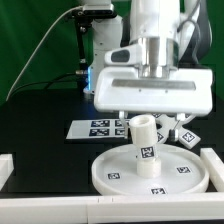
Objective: Assemble round table
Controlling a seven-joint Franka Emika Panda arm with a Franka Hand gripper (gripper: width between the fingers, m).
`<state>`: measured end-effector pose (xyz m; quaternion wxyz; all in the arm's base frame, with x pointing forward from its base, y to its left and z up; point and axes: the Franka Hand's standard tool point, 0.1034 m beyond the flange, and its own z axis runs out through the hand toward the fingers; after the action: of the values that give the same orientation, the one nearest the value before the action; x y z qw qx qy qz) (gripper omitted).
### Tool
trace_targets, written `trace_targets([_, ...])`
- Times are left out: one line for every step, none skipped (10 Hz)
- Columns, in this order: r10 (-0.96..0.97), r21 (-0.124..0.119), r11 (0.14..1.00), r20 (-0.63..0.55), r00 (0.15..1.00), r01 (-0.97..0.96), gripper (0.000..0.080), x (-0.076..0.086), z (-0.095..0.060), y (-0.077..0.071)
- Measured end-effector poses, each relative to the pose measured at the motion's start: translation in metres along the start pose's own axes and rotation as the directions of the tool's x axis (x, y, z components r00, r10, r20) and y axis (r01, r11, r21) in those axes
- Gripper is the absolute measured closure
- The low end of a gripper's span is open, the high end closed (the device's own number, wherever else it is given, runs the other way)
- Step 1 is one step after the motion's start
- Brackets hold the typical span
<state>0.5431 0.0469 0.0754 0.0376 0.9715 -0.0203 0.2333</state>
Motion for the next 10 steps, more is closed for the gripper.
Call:
trace_targets([0.003,0.008,1.000,0.027,1.000,-0.003,0.0155,0.004,-0.005,0.000])
trace_targets([-0.004,0.012,1.000,0.057,0.998,0.003,0.0155,0.013,-0.007,0.003])
trace_targets([-0.011,0.007,1.000,0.042,0.999,0.011,0.0150,0.027,-0.008,0.008])
trace_targets([-0.020,0.002,1.000,0.045,0.999,0.020,0.0151,0.033,-0.005,0.015])
trace_targets([-0.017,0.008,1.000,0.124,0.992,0.016,0.0151,0.031,-0.001,0.020])
trace_targets([-0.004,0.013,1.000,0.176,0.984,0.002,0.0151,0.038,0.000,0.023])
trace_targets([0.019,0.018,1.000,0.235,0.972,-0.024,0.0151,0.039,0.000,0.021])
trace_targets([0.044,0.016,0.999,0.258,0.965,-0.050,0.0150,0.034,0.001,0.016])
trace_targets([0.061,0.015,0.998,0.280,0.958,-0.068,0.0151,0.030,0.000,0.013])
trace_targets([0.085,0.019,0.995,0.317,0.945,-0.096,0.0151,0.026,-0.002,0.013])
